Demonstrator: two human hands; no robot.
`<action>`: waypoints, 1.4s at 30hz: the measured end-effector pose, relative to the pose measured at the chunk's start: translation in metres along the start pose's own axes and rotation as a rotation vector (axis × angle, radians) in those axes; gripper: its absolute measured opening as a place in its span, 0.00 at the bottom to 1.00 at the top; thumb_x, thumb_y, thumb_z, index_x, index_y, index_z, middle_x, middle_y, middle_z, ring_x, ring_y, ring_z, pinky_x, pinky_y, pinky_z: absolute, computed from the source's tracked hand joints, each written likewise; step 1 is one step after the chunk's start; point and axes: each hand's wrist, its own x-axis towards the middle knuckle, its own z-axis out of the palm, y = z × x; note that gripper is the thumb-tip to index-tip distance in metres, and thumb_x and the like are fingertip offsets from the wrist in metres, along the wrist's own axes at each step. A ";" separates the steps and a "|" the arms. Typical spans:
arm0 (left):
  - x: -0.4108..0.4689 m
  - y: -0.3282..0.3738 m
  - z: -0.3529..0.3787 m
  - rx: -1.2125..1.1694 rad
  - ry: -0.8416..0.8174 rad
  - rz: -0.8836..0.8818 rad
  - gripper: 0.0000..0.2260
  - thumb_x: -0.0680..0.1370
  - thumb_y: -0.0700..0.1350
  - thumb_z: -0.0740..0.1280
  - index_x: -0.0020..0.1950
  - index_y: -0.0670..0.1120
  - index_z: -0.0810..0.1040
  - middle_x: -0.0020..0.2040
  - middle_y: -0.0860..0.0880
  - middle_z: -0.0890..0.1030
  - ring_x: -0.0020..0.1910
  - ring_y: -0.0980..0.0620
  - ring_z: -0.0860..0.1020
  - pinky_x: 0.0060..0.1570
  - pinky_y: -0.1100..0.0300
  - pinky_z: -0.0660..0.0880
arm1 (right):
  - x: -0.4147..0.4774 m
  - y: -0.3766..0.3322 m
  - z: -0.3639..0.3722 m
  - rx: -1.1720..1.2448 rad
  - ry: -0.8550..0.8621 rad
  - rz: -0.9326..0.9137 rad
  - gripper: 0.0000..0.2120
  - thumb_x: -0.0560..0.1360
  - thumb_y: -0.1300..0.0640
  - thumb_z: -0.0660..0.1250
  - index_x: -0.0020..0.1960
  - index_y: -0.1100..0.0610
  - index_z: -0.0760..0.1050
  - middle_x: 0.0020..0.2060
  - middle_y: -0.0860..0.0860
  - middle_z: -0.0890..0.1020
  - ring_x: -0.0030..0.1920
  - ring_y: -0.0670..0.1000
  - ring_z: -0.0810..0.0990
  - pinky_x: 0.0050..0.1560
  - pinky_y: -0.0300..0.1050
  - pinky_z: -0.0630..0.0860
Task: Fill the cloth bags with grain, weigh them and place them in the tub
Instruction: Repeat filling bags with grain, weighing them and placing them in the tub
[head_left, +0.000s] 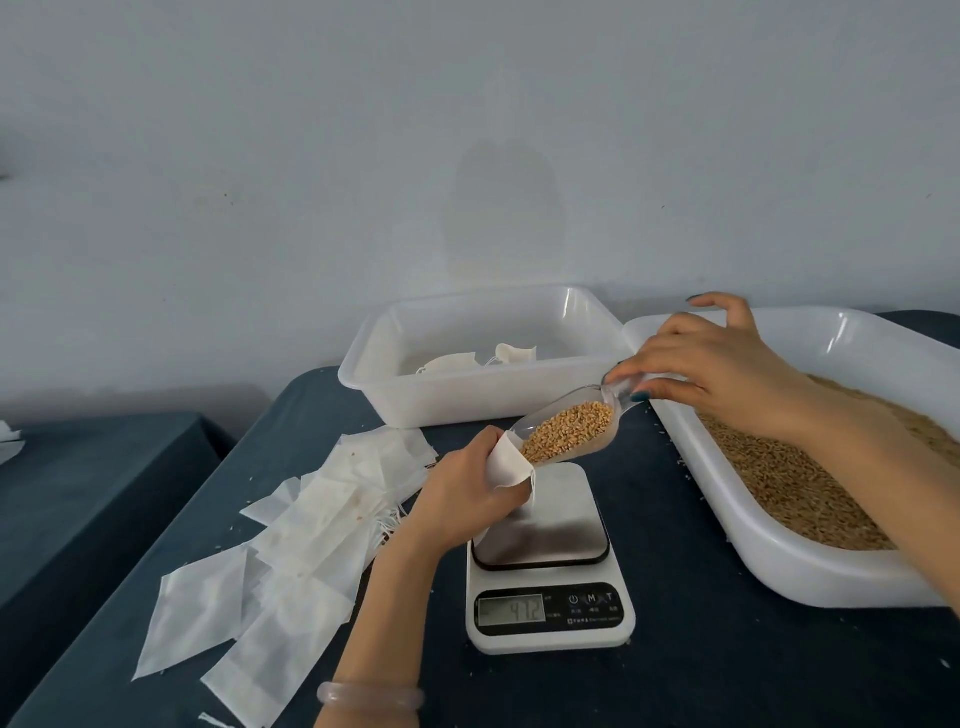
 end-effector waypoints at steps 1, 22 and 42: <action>0.000 0.001 0.001 0.025 0.011 0.014 0.14 0.74 0.54 0.71 0.54 0.56 0.69 0.47 0.56 0.80 0.44 0.56 0.79 0.40 0.58 0.77 | 0.000 -0.001 -0.001 0.000 0.007 -0.002 0.18 0.76 0.38 0.55 0.60 0.35 0.77 0.45 0.25 0.72 0.52 0.40 0.72 0.69 0.51 0.49; -0.002 0.007 0.001 -0.034 0.015 0.038 0.20 0.70 0.58 0.66 0.59 0.53 0.69 0.51 0.56 0.80 0.45 0.59 0.78 0.43 0.55 0.78 | 0.016 -0.017 -0.028 -0.157 0.090 -0.097 0.18 0.78 0.38 0.54 0.58 0.39 0.80 0.44 0.38 0.80 0.51 0.48 0.75 0.64 0.57 0.54; -0.002 0.010 -0.001 -0.095 -0.001 0.006 0.19 0.70 0.59 0.62 0.59 0.59 0.65 0.48 0.57 0.78 0.43 0.59 0.78 0.37 0.65 0.72 | 0.011 -0.011 -0.029 -0.202 0.078 -0.054 0.19 0.78 0.38 0.52 0.59 0.37 0.78 0.43 0.37 0.79 0.49 0.47 0.74 0.62 0.55 0.54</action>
